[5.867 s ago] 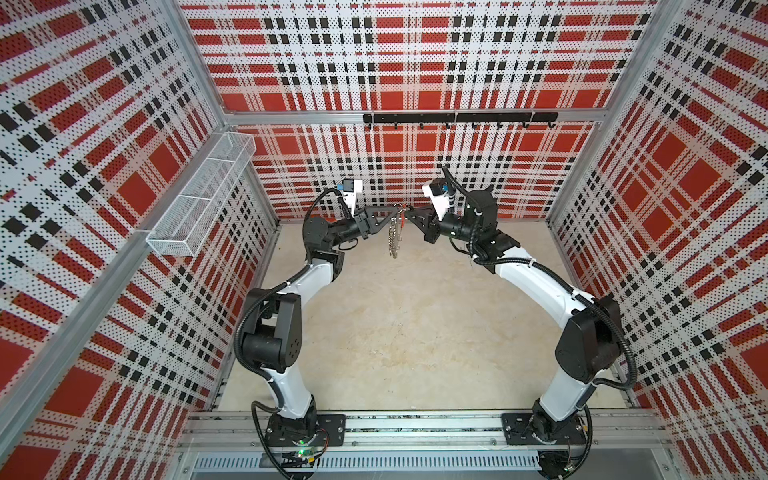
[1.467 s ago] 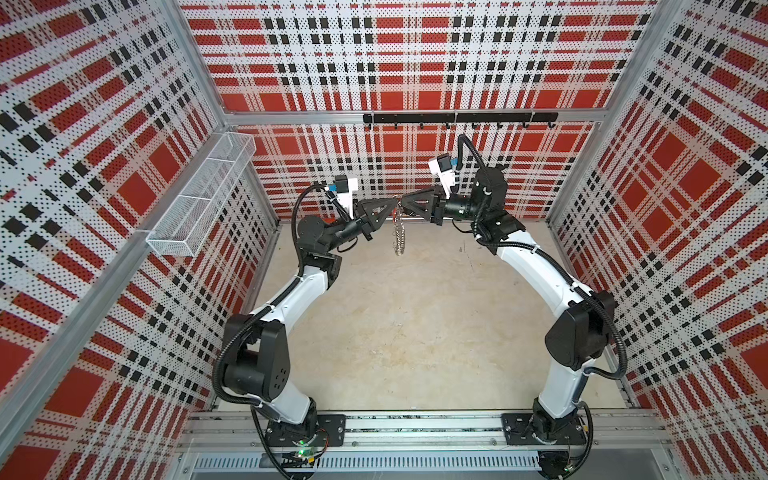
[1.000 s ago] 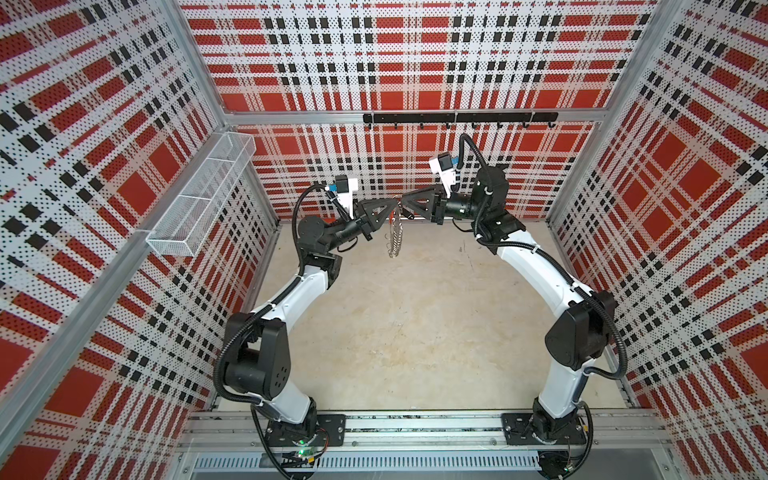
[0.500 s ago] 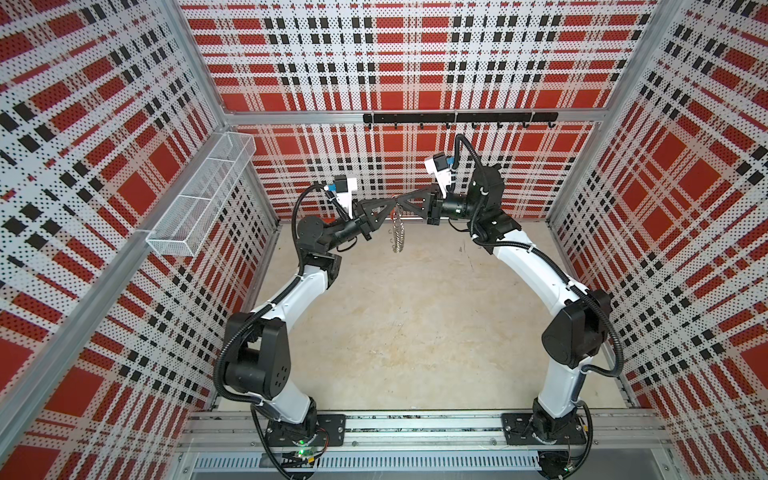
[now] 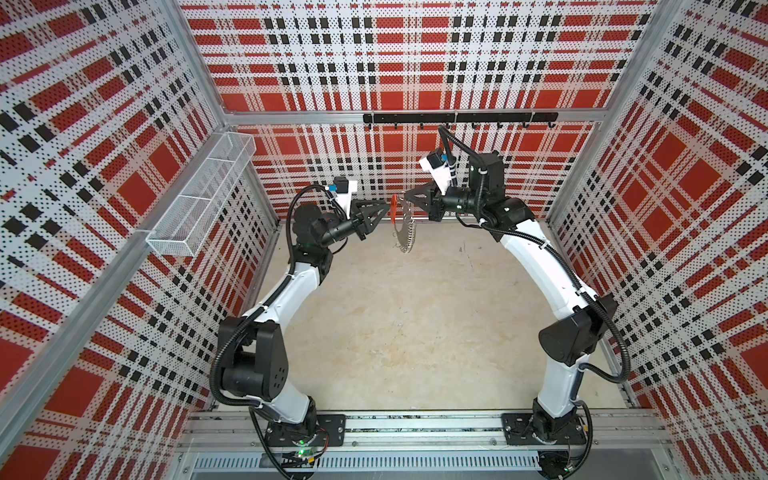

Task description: Put the keys on the keyring

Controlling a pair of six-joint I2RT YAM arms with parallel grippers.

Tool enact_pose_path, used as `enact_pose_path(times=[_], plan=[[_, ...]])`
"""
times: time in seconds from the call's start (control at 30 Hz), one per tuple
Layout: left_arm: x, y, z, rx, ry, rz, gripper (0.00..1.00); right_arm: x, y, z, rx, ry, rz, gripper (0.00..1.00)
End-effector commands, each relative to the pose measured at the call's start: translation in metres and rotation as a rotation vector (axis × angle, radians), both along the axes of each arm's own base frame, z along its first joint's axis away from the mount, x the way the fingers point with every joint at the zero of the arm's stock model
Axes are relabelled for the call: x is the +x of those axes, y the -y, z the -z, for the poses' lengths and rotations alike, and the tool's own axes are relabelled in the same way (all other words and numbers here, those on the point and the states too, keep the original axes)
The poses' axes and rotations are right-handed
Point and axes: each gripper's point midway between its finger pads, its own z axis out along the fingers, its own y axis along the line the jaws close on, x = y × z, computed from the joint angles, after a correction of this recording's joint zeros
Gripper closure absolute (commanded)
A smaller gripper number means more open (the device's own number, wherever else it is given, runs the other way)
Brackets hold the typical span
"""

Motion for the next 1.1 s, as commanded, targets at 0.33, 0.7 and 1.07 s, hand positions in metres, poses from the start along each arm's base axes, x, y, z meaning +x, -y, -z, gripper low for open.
enact_pose_path(times=[0.33, 0.7, 1.07], plan=[[-0.020, 0.020, -0.002, 0.199, 0.109, 0.120, 0.73, -0.009, -0.002, 0.038, -0.207, 0.081, -0.003, 1.00], [-0.016, 0.026, -0.002, 0.184, 0.080, 0.146, 0.73, -0.021, -0.008, 0.028, -0.165, 0.091, -0.047, 1.00], [-0.014, 0.028, 0.009, 0.184, 0.031, 0.170, 0.75, -0.025, -0.008, 0.016, -0.136, 0.120, -0.054, 1.00]])
